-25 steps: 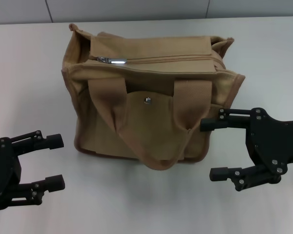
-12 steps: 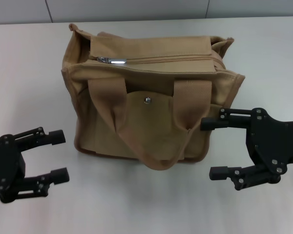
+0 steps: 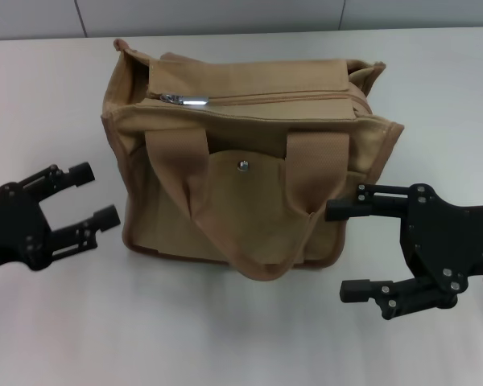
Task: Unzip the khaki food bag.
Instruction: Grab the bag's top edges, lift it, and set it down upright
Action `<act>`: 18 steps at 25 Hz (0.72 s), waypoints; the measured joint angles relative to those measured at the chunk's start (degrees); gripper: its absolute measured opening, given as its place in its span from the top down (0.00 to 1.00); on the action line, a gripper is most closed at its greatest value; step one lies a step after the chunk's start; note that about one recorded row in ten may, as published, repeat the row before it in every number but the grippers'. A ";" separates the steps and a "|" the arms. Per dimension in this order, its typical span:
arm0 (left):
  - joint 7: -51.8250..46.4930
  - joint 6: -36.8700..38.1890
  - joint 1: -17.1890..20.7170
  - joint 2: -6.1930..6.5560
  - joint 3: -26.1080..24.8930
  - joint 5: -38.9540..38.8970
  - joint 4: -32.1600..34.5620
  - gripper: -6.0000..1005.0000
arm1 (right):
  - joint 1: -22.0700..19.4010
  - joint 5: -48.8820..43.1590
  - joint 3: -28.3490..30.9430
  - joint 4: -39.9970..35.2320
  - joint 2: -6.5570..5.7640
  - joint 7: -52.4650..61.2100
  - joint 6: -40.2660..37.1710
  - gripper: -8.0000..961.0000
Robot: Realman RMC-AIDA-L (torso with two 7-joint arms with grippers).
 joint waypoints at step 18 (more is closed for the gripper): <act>13.85 -8.66 -3.63 -4.92 -3.29 -4.15 -6.33 0.28 | 0.31 0.03 0.02 2.82 0.18 -0.92 0.46 0.12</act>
